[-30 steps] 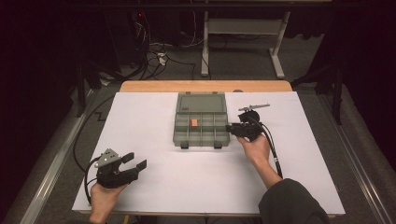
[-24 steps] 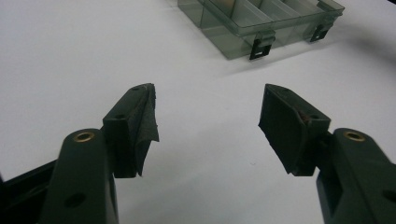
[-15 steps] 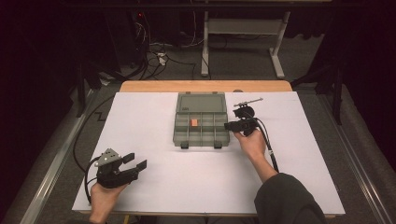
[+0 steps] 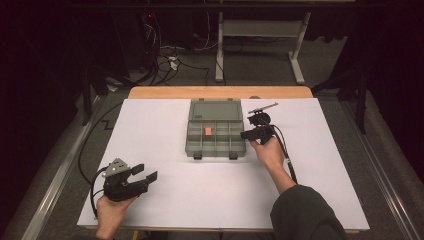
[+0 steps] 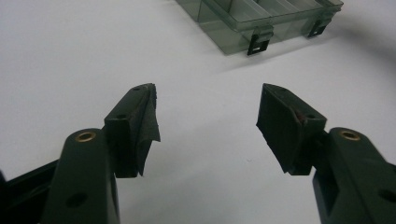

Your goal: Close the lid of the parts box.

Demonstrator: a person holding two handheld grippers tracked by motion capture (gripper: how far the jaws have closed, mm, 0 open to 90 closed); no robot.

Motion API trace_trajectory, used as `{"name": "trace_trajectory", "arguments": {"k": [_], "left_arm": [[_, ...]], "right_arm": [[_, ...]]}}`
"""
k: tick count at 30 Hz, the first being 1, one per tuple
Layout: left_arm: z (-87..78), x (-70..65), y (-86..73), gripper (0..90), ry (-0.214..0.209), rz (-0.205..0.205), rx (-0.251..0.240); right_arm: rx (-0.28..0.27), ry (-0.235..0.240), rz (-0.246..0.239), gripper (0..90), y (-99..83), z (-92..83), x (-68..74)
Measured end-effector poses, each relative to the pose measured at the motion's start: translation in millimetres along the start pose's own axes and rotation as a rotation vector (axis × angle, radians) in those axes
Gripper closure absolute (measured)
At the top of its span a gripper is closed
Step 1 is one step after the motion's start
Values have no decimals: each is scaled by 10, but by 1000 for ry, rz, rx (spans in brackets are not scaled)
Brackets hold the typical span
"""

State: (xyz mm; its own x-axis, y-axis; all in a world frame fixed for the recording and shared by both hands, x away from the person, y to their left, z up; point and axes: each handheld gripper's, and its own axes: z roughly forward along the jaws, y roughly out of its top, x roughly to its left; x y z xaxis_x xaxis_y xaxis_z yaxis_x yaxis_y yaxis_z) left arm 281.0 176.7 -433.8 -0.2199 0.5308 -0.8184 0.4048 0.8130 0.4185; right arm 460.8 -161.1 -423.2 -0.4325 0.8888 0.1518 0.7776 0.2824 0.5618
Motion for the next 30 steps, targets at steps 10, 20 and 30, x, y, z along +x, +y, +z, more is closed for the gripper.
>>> {"name": "trace_trajectory", "arguments": {"k": [10, 20, 30], "left_arm": [[95, -221, -17, 380, -31, 28, -17], [354, -451, -16, 392, -21, 34, -41], [692, -612, -34, 419, 21, 41, -25]], "right_arm": [[-2, 13, 9, 734, -6, 2, -20], [-2, 19, 15, 735, -7, 1, -29], [-1, 14, 11, 735, -7, 1, -24]]}}
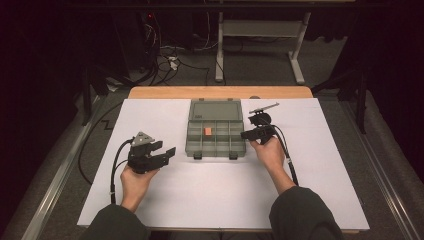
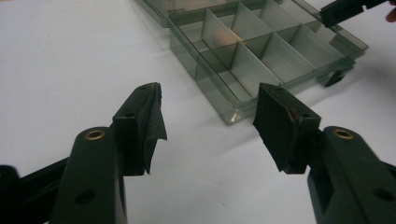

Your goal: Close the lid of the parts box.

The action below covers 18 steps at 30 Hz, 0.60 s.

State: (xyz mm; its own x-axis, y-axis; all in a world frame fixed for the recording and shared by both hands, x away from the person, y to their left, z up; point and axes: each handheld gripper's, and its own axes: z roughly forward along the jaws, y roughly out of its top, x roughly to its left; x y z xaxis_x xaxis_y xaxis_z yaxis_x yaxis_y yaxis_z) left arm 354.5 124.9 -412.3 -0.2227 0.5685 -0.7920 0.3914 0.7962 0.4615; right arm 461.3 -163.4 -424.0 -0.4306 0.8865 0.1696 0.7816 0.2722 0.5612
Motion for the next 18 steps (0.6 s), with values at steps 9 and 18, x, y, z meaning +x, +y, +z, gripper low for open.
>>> {"name": "trace_trajectory", "arguments": {"k": [9, 18], "left_arm": [[251, -140, 45, 427, 5, -11, 0], [485, -252, 23, 425, 22, 2, 33]], "right_arm": [[-1, -1, -3, 735, -1, 1, 1], [0, -3, 2, 735, 1, 1, 5]]}}
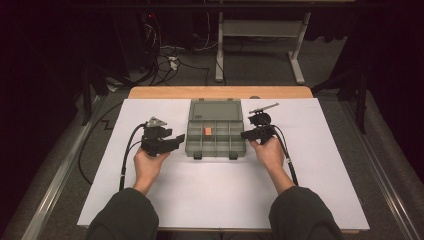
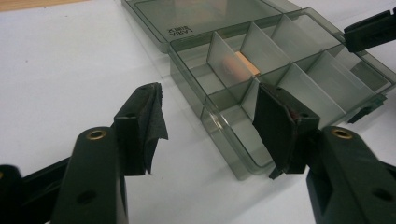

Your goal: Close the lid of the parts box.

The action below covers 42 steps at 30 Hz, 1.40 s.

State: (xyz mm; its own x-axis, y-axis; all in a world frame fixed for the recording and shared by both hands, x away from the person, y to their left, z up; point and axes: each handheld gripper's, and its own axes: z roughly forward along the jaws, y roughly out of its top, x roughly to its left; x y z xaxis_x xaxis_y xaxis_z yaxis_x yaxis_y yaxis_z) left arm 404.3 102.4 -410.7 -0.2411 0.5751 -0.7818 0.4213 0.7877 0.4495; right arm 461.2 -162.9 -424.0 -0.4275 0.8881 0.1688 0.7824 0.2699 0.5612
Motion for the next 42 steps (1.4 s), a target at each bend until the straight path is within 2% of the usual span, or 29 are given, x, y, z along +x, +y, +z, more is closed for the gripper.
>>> {"name": "trace_trajectory", "arguments": {"k": [7, 9, 14, 17, 20, 26, 37, 42], "left_arm": [[129, -96, -2, 449, 12, 5, -2], [186, -111, 3, 450, 28, 18, 3], [298, -171, 36, 453, 41, 3, 15], [383, -199, 47, 454, 47, 17, 11], [492, -225, 80, 456, 73, 13, 12], [651, -292, 151, 461, 99, 2, 18], [975, -395, 241, 469, 147, 0, 64], [1144, -445, 286, 454, 200, 5, 81]], "right_arm": [[1, 0, -4, 735, -1, -1, 1], [1, 0, -5, 735, -1, -1, 1], [-1, 1, -8, 735, -3, -1, -1], [0, 2, -8, 735, -2, 0, -3], [-1, 3, -8, 736, -4, -1, -7], [-2, 2, -9, 736, -5, 0, -5], [4, 7, -15, 738, 1, -1, -10], [1, 8, -20, 738, -2, 0, -11]]}}
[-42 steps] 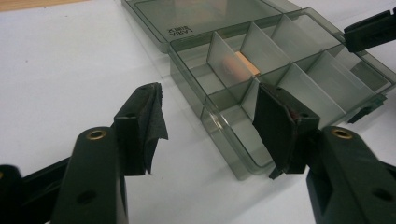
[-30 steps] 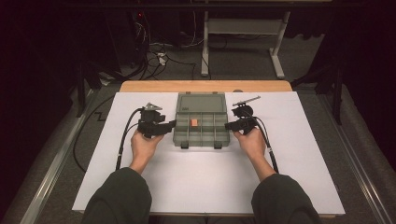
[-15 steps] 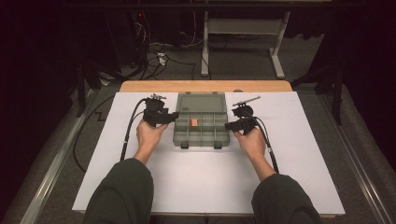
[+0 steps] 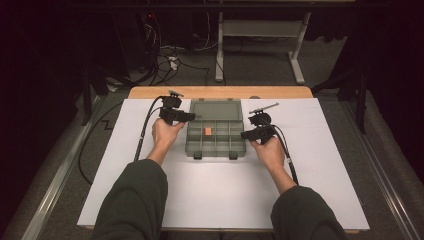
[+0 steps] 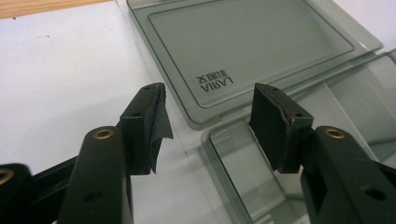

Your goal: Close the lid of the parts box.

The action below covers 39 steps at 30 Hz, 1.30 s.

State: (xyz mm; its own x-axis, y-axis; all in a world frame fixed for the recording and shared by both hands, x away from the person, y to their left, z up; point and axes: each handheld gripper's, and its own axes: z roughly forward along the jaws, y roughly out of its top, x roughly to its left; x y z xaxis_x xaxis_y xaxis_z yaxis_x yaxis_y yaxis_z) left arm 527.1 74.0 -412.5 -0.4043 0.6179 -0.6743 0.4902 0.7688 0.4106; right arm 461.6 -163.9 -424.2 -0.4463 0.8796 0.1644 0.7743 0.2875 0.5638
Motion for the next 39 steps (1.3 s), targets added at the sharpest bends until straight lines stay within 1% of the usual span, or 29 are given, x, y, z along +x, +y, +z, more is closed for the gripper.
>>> {"name": "trace_trajectory", "arguments": {"k": [2, 3, 4, 5, 6, 10, 11, 12, 13, 15, 16, 18, 19, 20, 21, 22, 23, 25, 27, 29, 32, 33, 34, 35, 37, 38, 39], "left_arm": [[44, -28, 26, 453, 10, -9, 7], [64, -26, 39, 454, 10, 3, 17], [87, -36, 45, 454, 23, -8, 23], [111, -38, 50, 454, 25, -6, 30], [133, -48, 53, 454, 35, -19, 32], [217, -53, 67, 466, 48, -45, 46], [234, -75, 67, 475, 64, -80, 45], [251, -77, 64, 480, 66, -80, 52], [278, -82, 59, 483, 76, -88, 51], [320, -72, 56, 484, 82, -99, 63], [338, -72, 51, 482, 90, -113, 68], [366, -47, 43, 482, 84, -100, 80], [376, -41, 38, 482, 86, -101, 85], [386, -43, 32, 482, 93, -118, 94], [395, -38, 34, 478, 95, -123, 94], [401, -31, 40, 477, 90, -119, 97], [406, -18, 43, 475, 81, -107, 99], [408, -29, 50, 471, 91, -138, 109], [414, -17, 55, 461, 81, -132, 115], [423, -22, 68, 450, 89, -168, 128], [443, -6, 88, 435, 84, -183, 142], [446, -6, 99, 433, 90, -199, 151], [448, 7, 111, 431, 81, -200, 159], [447, 9, 119, 431, 84, -216, 165], [452, 18, 135, 432, 83, -234, 176], [456, 26, 139, 432, 75, -231, 182], [458, 23, 141, 430, 77, -242, 186]], "right_arm": [[1, -1, -1, 738, 1, 0, 2], [2, -2, -1, 738, 2, 0, 4], [2, -5, -1, 738, 2, -1, 7], [3, -6, -1, 738, 2, -1, 9], [3, -7, -1, 738, 2, -1, 11], [2, -8, -1, 738, 1, -1, 12], [2, -8, -3, 738, 2, -1, 10], [4, -7, -2, 739, 4, -1, 8], [5, -4, -1, 739, 7, -1, 3], [5, 0, 3, 739, 3, -2, -1], [4, -1, 2, 739, 2, -2, 1], [5, -2, 0, 740, 4, -1, 1], [5, -2, 1, 740, 5, -1, 1], [5, -2, 2, 740, 4, -2, 1], [5, -2, 1, 740, 3, -2, 1], [5, -2, 0, 740, 3, -2, 1], [5, -2, 1, 740, 3, -2, 2], [3, -2, -1, 740, 1, -1, 3], [5, -6, -2, 741, 2, -2, 7], [5, -5, -2, 741, 3, -2, 7], [5, -7, -4, 740, 3, -2, 7], [5, -6, -4, 741, 4, -2, 7], [7, -6, 0, 740, 4, -3, 9], [6, -6, -2, 741, 4, -3, 8], [5, -7, -5, 741, 4, -2, 8], [5, -7, -4, 741, 4, -2, 8], [5, -7, -4, 741, 3, -2, 9]]}}
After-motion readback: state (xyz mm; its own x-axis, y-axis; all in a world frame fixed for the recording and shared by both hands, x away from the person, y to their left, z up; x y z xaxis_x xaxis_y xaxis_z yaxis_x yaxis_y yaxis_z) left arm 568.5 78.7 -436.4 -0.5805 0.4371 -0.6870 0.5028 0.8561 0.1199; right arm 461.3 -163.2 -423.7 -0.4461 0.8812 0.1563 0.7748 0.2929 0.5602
